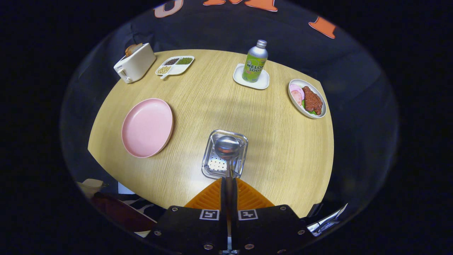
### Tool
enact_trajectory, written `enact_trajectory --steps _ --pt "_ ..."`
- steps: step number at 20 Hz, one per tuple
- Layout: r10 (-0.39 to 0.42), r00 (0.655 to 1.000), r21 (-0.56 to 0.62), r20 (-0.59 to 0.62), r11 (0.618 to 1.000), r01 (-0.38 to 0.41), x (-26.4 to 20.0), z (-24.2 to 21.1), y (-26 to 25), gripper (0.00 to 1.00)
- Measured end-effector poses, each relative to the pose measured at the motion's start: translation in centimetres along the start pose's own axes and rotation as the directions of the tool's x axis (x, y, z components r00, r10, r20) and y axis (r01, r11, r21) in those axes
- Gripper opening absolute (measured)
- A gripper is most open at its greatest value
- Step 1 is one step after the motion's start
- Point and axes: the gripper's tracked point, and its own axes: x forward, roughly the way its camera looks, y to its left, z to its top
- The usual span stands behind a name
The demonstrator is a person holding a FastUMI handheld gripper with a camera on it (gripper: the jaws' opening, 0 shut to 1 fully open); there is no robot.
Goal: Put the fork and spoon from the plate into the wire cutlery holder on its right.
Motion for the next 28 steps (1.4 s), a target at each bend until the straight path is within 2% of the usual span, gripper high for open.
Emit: enact_trajectory --steps 5,13,17,19,20,22,25,28 --pt "0.001 0.998 -0.042 -0.056 0.999 -0.004 1.0 -0.3 0.1 0.05" --pt "-0.003 1.0 -0.019 0.002 1.0 0.003 0.5 1.3 -0.3 0.17" --pt "-0.022 0.998 -0.003 0.05 1.0 0.022 -0.3 1.4 -0.6 0.42" --pt "-0.053 0.992 0.032 0.113 0.998 0.049 -0.9 1.9 -1.1 0.59" --pt "-0.069 0.986 0.064 0.155 0.996 0.06 -1.6 2.3 -1.2 0.71" --pt "-0.09 0.965 0.139 0.248 0.989 0.057 -3.2 3.4 -1.5 0.87" --pt "-0.129 0.911 0.227 0.392 0.973 0.04 -7.2 5.5 -2.4 0.99" --pt "-0.186 0.828 0.285 0.529 0.958 0.034 -13.4 7.8 -4.2 0.99"
